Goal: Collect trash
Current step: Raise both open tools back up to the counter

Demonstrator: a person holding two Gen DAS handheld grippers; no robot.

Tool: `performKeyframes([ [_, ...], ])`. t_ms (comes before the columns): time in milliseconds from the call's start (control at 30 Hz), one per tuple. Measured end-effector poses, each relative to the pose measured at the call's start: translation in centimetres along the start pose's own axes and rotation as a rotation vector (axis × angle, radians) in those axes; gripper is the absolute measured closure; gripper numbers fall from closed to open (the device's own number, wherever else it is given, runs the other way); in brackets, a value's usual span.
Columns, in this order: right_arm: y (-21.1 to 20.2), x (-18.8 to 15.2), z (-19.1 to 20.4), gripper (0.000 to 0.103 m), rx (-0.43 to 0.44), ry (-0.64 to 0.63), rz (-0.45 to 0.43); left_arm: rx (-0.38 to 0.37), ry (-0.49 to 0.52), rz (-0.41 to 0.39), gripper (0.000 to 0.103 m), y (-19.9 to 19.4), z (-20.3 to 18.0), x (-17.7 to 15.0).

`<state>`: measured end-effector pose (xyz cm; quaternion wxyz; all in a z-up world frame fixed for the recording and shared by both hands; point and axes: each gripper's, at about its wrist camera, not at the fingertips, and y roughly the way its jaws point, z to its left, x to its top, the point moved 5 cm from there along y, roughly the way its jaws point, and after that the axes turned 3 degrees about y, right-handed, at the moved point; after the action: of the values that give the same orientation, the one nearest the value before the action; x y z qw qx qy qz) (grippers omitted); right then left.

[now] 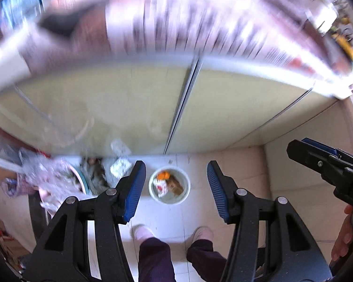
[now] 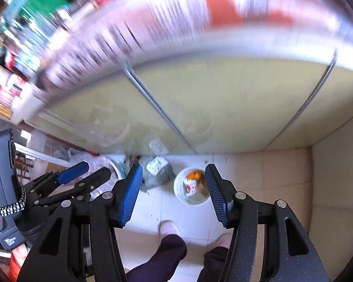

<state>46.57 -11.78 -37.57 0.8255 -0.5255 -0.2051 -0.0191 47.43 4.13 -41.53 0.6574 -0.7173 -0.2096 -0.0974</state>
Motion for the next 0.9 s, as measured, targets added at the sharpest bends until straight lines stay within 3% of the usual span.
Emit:
performKeyframes([
  [233, -11.7, 3.4, 3.9, 0.051, -0.044, -0.019, -0.218, -0.042, 0.107, -0.193, 0.049, -11.7, -1.7, 6.1],
  [433, -17.8, 5.2, 6.5, 0.049, -0.128, -0.016, -0.357, -0.085, 0.206, -0.333, 0.042, -19.2, -1.5, 10.2],
  [700, -22.1, 6.5, 8.6, 0.045, -0.198, 0.001, -0.494, -0.109, 0.275, -0.451, 0.037, -23.8, -1.0, 13.1],
  [900, -22.8, 9.1, 9.2, 0.037, -0.210, -0.013, -0.553, -0.115, 0.270, -0.509, 0.016, -24.7, -0.8, 16.3],
])
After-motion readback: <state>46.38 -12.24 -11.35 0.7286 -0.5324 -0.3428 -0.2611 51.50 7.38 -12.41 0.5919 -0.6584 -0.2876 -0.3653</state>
